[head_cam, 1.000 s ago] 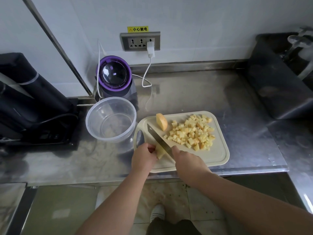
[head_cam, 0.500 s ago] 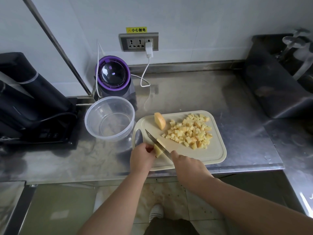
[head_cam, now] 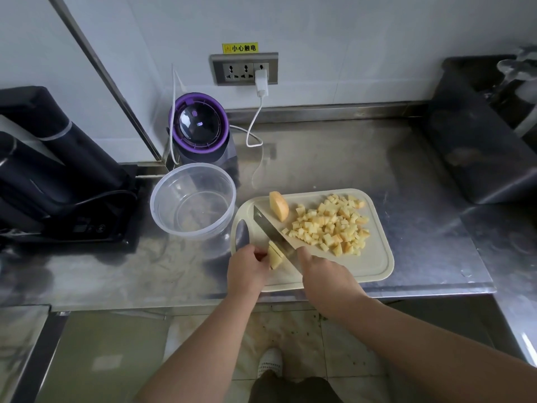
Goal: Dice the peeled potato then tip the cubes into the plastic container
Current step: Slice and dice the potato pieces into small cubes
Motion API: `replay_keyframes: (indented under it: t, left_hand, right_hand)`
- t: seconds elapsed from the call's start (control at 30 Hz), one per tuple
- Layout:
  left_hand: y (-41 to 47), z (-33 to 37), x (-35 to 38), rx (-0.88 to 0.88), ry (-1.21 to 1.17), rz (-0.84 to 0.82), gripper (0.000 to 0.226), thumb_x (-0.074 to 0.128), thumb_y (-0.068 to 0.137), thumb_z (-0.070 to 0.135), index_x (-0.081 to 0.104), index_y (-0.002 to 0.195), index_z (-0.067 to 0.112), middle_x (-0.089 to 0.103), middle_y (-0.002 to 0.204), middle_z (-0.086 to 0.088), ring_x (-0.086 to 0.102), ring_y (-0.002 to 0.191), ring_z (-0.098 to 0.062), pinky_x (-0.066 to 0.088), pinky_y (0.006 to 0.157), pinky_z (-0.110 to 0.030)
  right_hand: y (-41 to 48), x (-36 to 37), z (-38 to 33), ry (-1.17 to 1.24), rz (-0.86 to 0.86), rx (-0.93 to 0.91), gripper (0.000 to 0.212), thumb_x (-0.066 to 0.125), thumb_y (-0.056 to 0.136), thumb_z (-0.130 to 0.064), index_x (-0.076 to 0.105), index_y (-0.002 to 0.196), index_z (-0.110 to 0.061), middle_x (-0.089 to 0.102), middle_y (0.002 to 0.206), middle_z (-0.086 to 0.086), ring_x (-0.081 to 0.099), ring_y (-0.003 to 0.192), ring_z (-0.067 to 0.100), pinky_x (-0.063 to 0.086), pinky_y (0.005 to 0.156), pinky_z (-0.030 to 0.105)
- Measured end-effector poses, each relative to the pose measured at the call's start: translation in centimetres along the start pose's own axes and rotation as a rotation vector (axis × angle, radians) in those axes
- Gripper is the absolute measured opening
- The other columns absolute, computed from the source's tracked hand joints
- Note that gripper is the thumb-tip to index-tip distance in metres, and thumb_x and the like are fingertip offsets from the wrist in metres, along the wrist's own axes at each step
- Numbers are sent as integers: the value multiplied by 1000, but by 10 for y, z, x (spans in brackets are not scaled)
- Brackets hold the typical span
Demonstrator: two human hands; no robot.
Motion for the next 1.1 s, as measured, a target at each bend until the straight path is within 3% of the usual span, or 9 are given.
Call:
replay_keyframes:
  t: [0.13, 0.23, 0.37, 0.5, 0.7, 0.93, 1.1]
  left_hand:
    - [0, -1, -1, -18, -8, -3, 15, 63, 89, 19, 72, 97, 11, 72, 96, 0, 64, 94, -17, 46, 78, -24]
    - [-2, 0, -2, -35, -51, -6, 12, 64, 87, 17, 72, 92, 10, 70, 90, 1, 63, 88, -16, 54, 76, -35]
    - [-4, 2, -3, -17, -51, 10, 11, 63, 86, 13, 73, 88, 8, 72, 88, -3, 63, 84, -16, 42, 73, -23]
    - [-4, 2, -4, -20, -22, 2, 13, 63, 87, 15, 74, 91, 9, 72, 90, -3, 59, 81, -13, 40, 73, -22]
    - [-3, 2, -4, -27, -3, -6, 12, 62, 88, 13, 73, 93, 10, 72, 89, -1, 61, 82, -13, 40, 70, -20]
    - [-6, 3, -5, -33, -13, -25, 13, 63, 88, 14, 74, 93, 11, 73, 92, -1, 64, 90, -16, 45, 78, -22]
    - [-7, 2, -7, -80, -13, -63, 10, 63, 87, 14, 71, 80, 13, 71, 84, -2, 62, 85, -16, 42, 72, -24]
  right_hand:
    - [-9, 1, 1, -11, 5, -25, 38, 44, 94, 2, 31, 124, -18, 42, 73, -4, 52, 67, 16, 44, 62, 30]
    - [-15, 5, -2, 6, -30, -25, 42, 48, 94, 2, 31, 127, -18, 44, 77, -3, 58, 75, 18, 51, 67, 31]
    - [-16, 10, -4, -6, -53, -22, 44, 49, 93, 2, 32, 129, -17, 49, 84, 0, 63, 83, 21, 56, 74, 34]
    - [-15, 15, -7, -43, -38, -34, 46, 49, 92, 2, 30, 131, -14, 45, 81, -1, 61, 79, 20, 50, 66, 31]
    - [-7, 21, -14, -114, -22, -40, 56, 52, 94, -1, 24, 141, -12, 58, 104, 5, 65, 88, 21, 53, 70, 30]
    - [3, 5, -8, 30, 0, 3, 43, 47, 93, 2, 31, 128, -15, 54, 89, 4, 62, 80, 24, 51, 67, 34]
    - [-10, 8, -5, 12, 16, -22, 43, 46, 95, 0, 30, 130, -18, 47, 82, -1, 60, 76, 21, 50, 65, 32]
Point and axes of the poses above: each hand's wrist, its own y-axis towards the middle knuckle, its own x-axis out of the palm, z = x × y, the point moved 4 cm from there along y, towards the middle knuckle
